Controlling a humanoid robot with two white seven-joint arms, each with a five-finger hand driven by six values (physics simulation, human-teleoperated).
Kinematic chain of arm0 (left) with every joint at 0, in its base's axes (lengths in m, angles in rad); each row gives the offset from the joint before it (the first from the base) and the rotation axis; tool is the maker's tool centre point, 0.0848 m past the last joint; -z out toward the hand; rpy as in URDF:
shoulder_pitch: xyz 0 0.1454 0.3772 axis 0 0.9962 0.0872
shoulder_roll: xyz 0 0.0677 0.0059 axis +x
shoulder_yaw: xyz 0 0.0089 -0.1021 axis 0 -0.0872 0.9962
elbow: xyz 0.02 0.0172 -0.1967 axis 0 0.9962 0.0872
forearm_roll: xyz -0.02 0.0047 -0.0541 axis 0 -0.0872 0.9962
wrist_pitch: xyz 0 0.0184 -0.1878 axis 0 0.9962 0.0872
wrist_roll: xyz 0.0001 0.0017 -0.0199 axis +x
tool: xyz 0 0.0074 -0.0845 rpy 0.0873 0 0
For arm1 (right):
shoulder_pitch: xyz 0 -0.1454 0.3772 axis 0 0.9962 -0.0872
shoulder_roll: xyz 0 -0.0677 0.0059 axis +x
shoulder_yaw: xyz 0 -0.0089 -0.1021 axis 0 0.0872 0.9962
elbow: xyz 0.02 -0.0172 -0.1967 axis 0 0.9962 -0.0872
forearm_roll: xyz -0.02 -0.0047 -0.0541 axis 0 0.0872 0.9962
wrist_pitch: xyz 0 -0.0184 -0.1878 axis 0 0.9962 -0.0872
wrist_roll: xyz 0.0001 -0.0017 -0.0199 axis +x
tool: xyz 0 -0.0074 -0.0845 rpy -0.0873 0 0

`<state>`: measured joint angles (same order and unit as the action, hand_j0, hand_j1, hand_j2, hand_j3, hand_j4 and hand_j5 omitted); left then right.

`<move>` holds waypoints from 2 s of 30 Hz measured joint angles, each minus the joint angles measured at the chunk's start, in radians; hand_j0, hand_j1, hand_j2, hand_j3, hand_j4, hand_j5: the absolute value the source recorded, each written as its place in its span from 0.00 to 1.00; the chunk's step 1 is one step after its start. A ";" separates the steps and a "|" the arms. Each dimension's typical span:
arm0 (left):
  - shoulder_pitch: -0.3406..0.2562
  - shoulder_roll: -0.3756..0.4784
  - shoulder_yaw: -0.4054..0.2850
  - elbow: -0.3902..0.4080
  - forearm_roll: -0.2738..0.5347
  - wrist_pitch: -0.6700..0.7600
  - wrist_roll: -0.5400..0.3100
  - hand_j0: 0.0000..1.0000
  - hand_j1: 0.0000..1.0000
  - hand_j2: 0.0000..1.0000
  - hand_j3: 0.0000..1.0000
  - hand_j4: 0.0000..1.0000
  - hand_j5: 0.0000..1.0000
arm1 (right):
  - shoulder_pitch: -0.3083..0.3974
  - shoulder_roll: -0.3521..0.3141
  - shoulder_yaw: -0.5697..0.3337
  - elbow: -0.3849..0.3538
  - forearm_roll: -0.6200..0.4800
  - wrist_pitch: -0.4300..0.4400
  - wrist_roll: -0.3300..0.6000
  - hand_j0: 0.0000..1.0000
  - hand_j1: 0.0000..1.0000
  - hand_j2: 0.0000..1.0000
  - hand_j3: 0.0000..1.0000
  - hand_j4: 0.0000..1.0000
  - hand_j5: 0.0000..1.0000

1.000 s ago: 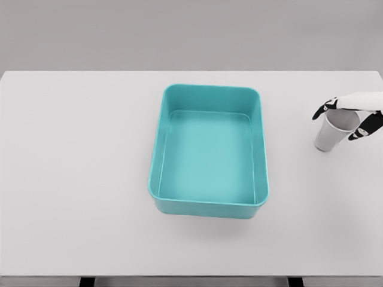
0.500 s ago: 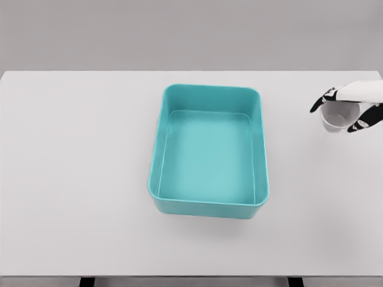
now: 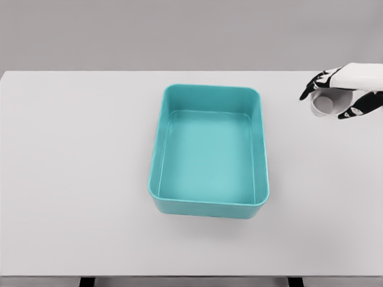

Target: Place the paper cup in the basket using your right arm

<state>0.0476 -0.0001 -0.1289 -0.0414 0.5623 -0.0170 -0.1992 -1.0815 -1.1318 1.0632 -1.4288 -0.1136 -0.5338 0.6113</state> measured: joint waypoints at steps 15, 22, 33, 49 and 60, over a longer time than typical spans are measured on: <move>0.000 0.000 0.000 0.000 0.000 0.000 0.000 1.00 1.00 1.00 1.00 1.00 1.00 | -0.008 -0.011 -0.057 -0.173 -0.011 -0.008 0.000 0.78 0.78 0.78 0.78 0.78 0.78; 0.000 0.000 0.000 0.000 0.000 0.000 0.000 1.00 1.00 1.00 1.00 1.00 1.00 | -0.052 0.028 -0.060 -0.208 -0.011 -0.003 0.000 0.78 0.78 0.78 0.78 0.78 0.78; 0.000 0.000 0.000 0.000 0.000 0.000 0.000 1.00 1.00 1.00 1.00 1.00 1.00 | -0.071 0.096 -0.055 -0.235 -0.011 0.001 0.000 0.77 0.77 0.77 0.77 0.77 0.77; 0.000 0.000 0.000 0.000 0.000 0.000 0.000 1.00 1.00 1.00 1.00 1.00 1.00 | -0.083 0.240 -0.038 -0.238 -0.007 0.012 0.000 1.00 1.00 1.00 1.00 1.00 1.00; 0.000 0.000 0.000 0.000 0.000 0.000 0.000 1.00 1.00 1.00 1.00 1.00 1.00 | -0.094 0.240 -0.026 -0.247 -0.004 0.031 0.000 1.00 1.00 1.00 1.00 1.00 1.00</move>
<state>0.0476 0.0000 -0.1289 -0.0414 0.5625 -0.0172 -0.1992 -1.1750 -0.8920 1.0375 -1.6757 -0.1177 -0.5028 0.6113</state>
